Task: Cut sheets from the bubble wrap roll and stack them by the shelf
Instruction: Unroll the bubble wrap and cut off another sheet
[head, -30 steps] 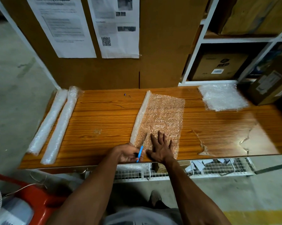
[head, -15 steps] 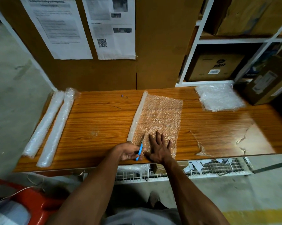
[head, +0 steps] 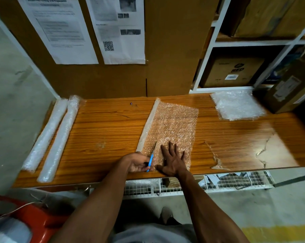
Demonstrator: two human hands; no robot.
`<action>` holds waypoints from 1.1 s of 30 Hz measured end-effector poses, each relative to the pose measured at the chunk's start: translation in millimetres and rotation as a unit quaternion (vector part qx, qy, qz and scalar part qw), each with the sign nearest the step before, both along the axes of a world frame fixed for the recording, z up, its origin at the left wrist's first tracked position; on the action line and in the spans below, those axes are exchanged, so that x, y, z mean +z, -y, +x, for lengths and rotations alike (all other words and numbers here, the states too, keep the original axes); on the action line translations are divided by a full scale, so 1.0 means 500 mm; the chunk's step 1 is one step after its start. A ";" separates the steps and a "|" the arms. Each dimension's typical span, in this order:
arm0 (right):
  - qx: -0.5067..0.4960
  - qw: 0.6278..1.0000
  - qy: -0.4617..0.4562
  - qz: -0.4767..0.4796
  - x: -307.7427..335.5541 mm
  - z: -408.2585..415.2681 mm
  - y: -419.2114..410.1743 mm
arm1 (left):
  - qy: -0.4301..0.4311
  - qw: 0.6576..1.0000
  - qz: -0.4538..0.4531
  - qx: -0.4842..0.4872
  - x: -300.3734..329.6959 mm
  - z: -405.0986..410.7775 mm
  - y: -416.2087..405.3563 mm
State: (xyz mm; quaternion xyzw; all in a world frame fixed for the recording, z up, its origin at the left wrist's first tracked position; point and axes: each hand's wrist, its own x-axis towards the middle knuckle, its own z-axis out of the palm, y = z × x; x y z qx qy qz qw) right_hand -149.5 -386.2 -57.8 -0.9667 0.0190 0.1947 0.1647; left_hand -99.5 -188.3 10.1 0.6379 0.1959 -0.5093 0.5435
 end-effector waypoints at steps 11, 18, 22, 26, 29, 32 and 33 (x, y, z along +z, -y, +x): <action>-0.007 1.000 0.013 0.003 0.006 0.000 0.007 | 0.011 0.999 0.024 -0.028 0.006 0.029 0.018; -0.006 1.000 0.029 -0.002 -0.004 -0.005 0.017 | 0.052 0.997 0.045 -0.029 -0.008 0.030 0.024; -0.021 0.994 0.103 0.004 -0.004 -0.014 0.021 | 0.046 0.997 0.044 -0.035 -0.008 0.034 0.021; -0.027 0.991 0.131 -0.027 0.002 0.002 0.020 | 0.029 0.999 0.022 -0.033 0.000 0.038 0.023; -0.007 0.994 0.099 -0.052 0.001 0.012 0.022 | 0.012 0.999 0.019 -0.046 0.002 0.042 0.024; 0.001 0.995 0.072 -0.067 -0.012 0.011 0.026 | 0.022 0.997 0.037 -0.066 0.002 0.043 0.029; 0.000 0.995 0.071 -0.064 -0.016 0.010 0.026 | 0.032 0.996 0.043 -0.072 0.003 0.044 0.032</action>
